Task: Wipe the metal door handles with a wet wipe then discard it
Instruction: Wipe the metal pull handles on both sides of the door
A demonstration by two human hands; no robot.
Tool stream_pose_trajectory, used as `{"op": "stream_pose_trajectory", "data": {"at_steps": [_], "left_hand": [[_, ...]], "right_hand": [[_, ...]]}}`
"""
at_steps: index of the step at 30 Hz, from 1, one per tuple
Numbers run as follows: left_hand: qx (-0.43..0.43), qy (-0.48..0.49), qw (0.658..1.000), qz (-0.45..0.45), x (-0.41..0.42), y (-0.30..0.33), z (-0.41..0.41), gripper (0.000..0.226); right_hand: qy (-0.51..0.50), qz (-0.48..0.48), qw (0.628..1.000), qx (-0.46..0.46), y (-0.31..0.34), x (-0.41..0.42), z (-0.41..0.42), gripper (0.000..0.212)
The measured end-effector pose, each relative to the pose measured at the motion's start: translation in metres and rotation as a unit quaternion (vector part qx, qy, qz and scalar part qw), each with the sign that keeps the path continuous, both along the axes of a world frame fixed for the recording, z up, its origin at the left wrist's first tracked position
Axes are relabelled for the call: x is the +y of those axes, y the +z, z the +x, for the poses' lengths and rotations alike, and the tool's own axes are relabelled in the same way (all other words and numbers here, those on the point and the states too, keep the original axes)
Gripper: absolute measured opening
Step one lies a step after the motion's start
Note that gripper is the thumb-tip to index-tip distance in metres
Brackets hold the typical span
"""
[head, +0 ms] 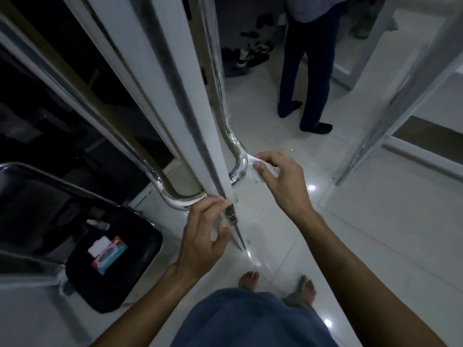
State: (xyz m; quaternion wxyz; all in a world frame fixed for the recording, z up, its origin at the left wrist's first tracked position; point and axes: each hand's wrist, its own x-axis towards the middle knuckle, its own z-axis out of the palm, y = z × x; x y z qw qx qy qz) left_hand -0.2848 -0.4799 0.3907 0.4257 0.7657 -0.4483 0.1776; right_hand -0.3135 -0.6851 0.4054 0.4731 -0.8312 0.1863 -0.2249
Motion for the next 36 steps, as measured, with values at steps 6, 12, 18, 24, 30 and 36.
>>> {"op": "stream_pose_trajectory", "data": {"at_steps": [6, 12, 18, 24, 30, 36], "left_hand": [[0.005, 0.141, 0.99, 0.015, -0.031, 0.005, -0.028, 0.041], [0.005, 0.272, 0.962, 0.038, -0.059, 0.009, -0.049, 0.05], [0.014, 0.357, 0.933, 0.037, -0.062, 0.011, -0.058, 0.05], [0.012, 0.384, 0.92, 0.08, -0.059, 0.007, -0.054, 0.054], [0.011, 0.392, 0.917, 0.075, -0.061, 0.002, -0.05, 0.056], [0.008, 0.388, 0.92, 0.057, -0.061, -0.006, -0.043, 0.056]], "right_hand": [[0.101, -0.003, 0.995, -0.009, -0.003, -0.033, -0.007, 0.016], [0.172, -0.055, 0.983, -0.007, -0.006, -0.065, -0.01, 0.014], [0.217, -0.158, 0.961, -0.061, 0.001, -0.047, 0.013, 0.016], [0.301, -0.276, 0.91, -0.075, -0.014, -0.014, 0.028, 0.018], [0.27, -0.281, 0.916, -0.099, -0.029, -0.049, 0.037, 0.027], [0.328, -0.299, 0.884, -0.148, -0.047, -0.041, 0.034, 0.039]]}}
